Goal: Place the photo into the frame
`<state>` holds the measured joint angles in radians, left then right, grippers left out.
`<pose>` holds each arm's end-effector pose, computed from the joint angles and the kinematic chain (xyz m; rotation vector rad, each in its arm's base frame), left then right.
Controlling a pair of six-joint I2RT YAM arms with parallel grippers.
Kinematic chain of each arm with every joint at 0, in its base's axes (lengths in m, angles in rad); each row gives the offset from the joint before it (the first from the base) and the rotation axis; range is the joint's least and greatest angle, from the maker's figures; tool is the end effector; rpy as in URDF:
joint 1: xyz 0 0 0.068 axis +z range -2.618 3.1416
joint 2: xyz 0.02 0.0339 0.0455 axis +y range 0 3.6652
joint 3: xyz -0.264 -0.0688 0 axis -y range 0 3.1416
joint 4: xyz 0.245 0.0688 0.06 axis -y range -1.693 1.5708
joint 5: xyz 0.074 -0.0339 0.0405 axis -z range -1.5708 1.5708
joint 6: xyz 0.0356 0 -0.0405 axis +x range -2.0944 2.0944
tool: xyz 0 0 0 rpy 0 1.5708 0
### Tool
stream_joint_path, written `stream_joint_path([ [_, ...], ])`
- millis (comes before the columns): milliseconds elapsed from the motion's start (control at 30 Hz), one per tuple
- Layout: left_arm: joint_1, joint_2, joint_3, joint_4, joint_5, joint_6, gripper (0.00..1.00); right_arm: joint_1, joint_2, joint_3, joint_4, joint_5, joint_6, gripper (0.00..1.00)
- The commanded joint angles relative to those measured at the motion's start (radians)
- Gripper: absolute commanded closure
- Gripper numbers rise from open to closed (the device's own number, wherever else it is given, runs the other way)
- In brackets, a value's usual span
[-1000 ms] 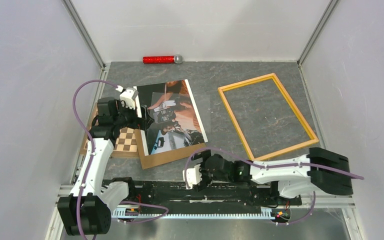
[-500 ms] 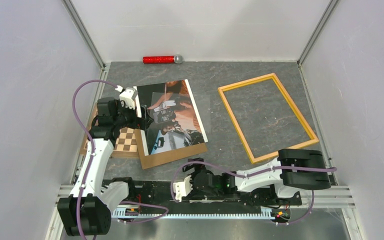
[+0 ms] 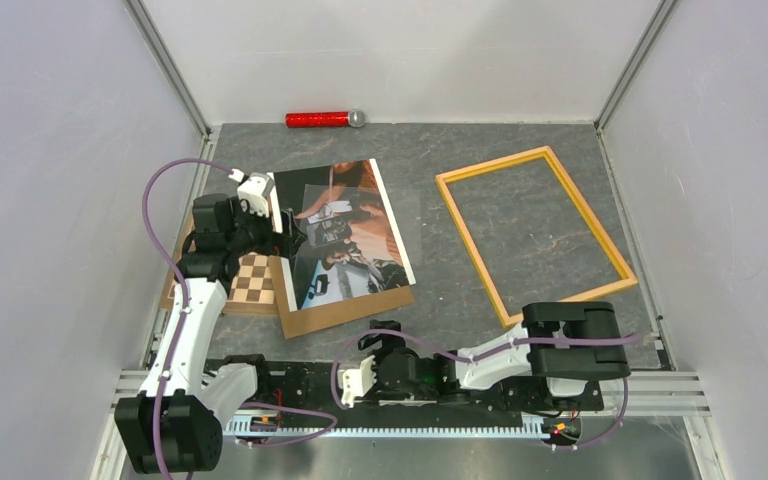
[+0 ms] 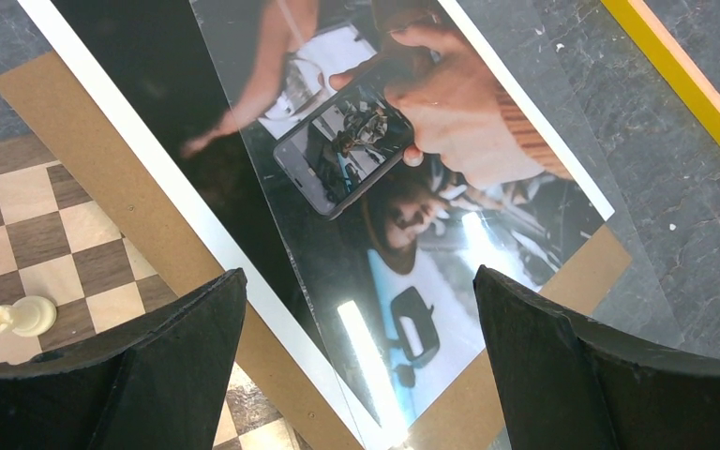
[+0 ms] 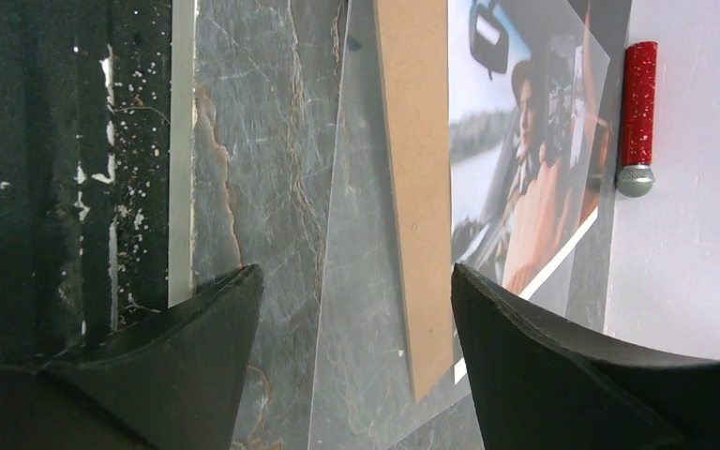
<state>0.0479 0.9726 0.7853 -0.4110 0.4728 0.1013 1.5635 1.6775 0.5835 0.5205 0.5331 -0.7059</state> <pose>0.2111 -0.0061 0.2855 0.3246 2.0998 -0.4233 0.0203 0.3016 0.1291 -1.7167 1.1338 -0.0446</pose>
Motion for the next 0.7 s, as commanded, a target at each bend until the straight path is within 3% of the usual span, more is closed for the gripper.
stream_joint_path([
  [0,-0.002,-0.010,0.009,0.052,-0.005,-0.003,0.03,0.009,0.052,-0.006,0.146,0.041,-0.032,0.24],
  [333,-0.002,-0.016,0.005,0.062,-0.004,0.002,0.02,0.007,0.148,-0.061,0.375,0.143,-0.179,0.37],
  [667,-0.003,-0.021,-0.002,0.067,-0.002,0.009,0.03,-0.004,0.155,-0.033,0.380,0.163,-0.213,0.61],
])
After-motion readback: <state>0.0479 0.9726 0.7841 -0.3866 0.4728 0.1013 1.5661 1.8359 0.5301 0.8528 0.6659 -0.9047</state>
